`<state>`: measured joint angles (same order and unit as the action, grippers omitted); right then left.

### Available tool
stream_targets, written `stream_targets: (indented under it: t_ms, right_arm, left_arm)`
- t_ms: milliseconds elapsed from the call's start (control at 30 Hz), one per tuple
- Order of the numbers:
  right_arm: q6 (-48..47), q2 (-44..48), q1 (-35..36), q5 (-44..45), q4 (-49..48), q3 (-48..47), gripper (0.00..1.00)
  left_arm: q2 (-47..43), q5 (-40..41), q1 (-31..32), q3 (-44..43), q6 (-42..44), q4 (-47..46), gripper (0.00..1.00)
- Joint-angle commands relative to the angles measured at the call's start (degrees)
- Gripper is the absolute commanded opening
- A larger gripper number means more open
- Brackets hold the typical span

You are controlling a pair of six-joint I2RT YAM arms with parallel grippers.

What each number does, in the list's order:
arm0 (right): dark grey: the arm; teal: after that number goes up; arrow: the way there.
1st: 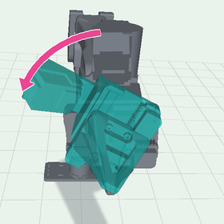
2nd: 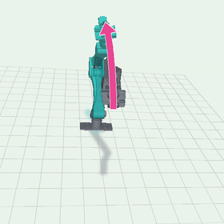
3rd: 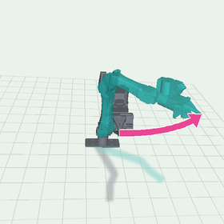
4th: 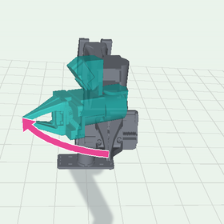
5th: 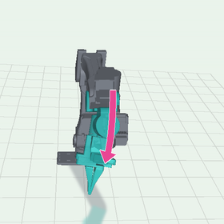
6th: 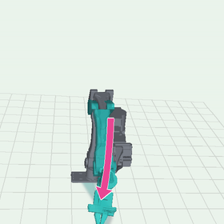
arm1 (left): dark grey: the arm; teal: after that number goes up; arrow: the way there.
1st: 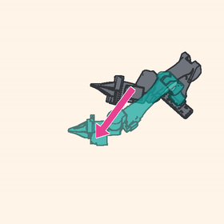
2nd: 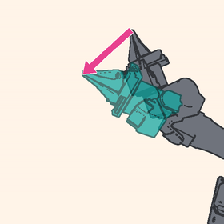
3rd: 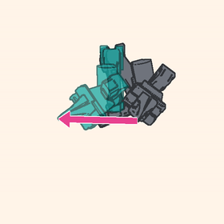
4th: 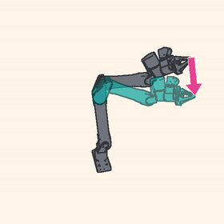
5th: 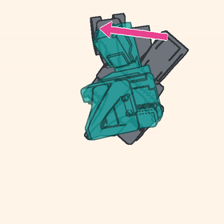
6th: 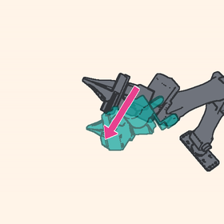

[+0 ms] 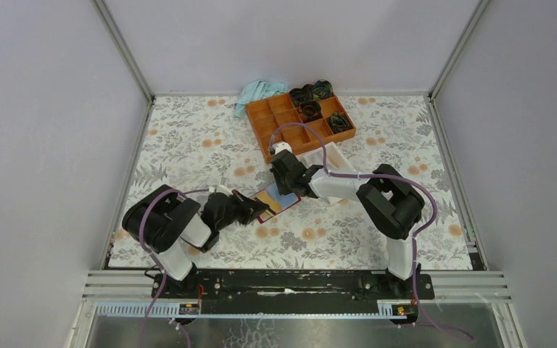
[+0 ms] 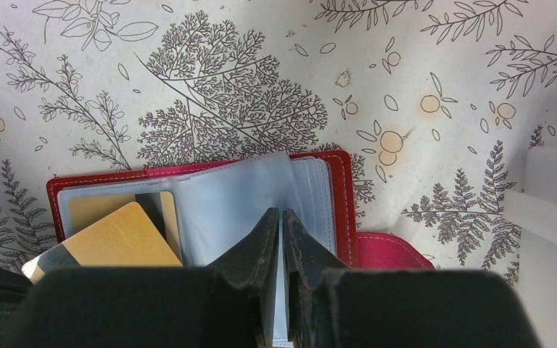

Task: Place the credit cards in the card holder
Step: Insert the credit card into the card holder.

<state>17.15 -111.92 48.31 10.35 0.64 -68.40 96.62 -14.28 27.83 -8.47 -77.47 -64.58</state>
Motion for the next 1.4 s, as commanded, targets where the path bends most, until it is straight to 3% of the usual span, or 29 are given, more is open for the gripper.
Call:
stream_targets:
  t_ms: [0,600,1367]
  right_arm:
    - [0.1,-3.1,0.6,-3.4,3.7,1.3,0.13]
    - [0.0,-3.1,0.5,-3.4,3.8,1.2,0.13]
    - [-0.1,-3.3,0.5,-3.5,3.9,1.0,0.13]
  left_arm:
    - [0.9,2.6,0.5,1.1,-0.5,-5.8,0.00]
    - [5.2,4.1,1.7,2.1,-2.2,-12.8,0.00]
    - [9.3,3.1,2.3,-1.9,-0.5,-12.2,0.00]
